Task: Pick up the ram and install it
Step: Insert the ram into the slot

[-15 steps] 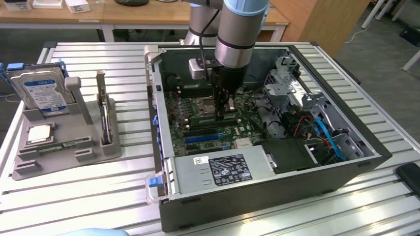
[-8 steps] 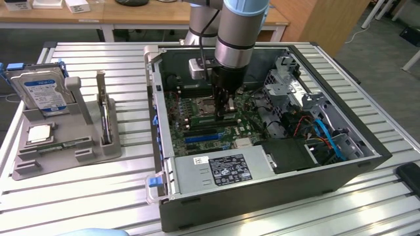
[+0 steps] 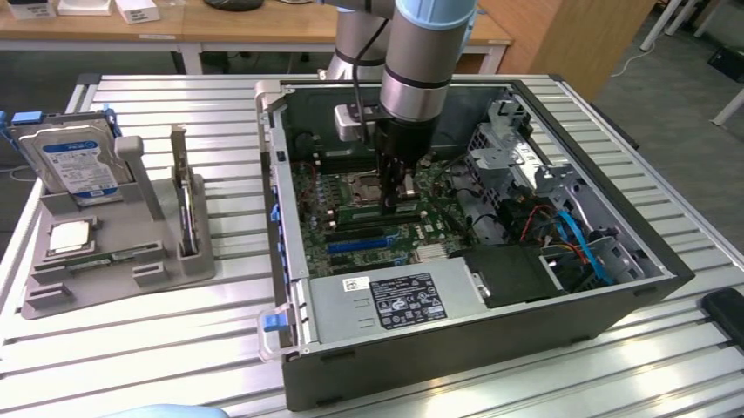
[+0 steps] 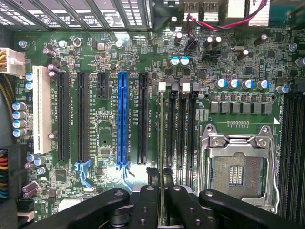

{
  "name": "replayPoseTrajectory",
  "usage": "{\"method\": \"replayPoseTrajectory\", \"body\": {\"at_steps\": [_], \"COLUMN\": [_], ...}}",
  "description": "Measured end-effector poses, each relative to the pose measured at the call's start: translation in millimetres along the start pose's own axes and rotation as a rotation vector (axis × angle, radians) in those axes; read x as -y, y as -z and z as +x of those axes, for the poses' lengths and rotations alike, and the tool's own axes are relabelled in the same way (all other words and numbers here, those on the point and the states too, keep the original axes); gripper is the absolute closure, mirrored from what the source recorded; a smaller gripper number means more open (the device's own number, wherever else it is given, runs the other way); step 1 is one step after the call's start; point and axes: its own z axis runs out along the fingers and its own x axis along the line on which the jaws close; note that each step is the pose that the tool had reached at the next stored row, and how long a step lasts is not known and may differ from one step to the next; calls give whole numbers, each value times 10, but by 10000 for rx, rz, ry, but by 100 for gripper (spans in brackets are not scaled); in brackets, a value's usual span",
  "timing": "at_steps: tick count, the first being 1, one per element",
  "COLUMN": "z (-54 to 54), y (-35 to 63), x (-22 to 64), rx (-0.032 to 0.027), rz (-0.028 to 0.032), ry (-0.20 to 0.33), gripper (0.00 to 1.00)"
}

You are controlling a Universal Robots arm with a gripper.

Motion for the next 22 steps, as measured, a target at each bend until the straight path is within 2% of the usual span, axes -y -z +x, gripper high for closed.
{"method": "replayPoseTrajectory", "body": {"at_steps": [22], "z": [-24], "y": [-23], "x": [0], "rx": [-8], "rz": [-2], "ry": [1], "gripper": [87]}}
